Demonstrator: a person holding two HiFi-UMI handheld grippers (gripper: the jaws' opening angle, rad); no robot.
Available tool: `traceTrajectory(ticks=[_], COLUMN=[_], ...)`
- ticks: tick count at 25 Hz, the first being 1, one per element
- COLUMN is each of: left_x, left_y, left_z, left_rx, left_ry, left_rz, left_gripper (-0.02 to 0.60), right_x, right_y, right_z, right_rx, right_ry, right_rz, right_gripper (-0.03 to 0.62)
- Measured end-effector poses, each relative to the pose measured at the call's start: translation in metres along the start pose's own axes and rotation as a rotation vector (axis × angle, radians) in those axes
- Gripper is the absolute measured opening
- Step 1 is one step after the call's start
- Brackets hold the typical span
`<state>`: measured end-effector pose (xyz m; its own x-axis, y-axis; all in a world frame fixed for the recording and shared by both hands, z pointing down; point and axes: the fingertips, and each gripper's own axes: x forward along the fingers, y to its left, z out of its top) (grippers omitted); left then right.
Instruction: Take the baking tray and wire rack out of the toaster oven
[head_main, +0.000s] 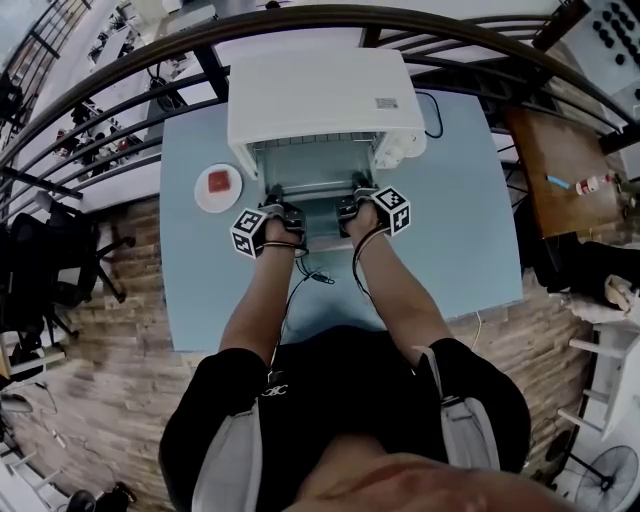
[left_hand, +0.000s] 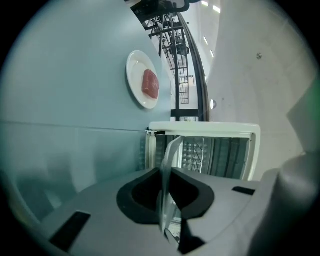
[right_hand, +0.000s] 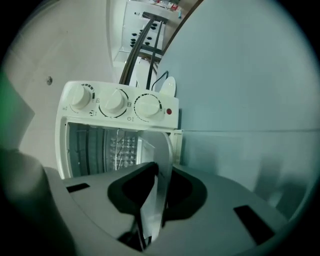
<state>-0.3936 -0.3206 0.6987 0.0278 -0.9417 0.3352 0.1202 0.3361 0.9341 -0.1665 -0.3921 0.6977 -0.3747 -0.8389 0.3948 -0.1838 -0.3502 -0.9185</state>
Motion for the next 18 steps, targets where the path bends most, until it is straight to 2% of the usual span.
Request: traceTrajectory(ticks=[18], left_x=[-0.061], left_y=[0.014], left_z=[-0.023], left_rx=[-0.006], left_ry=[0.067], left_rz=[0.055], left_gripper=[0.043], right_x=[-0.064], right_y=[-0.017], right_z=[-0.004], right_rx=[0.012], right_ry=[0.004], right_rz=[-0.007], right_gripper=[0.031])
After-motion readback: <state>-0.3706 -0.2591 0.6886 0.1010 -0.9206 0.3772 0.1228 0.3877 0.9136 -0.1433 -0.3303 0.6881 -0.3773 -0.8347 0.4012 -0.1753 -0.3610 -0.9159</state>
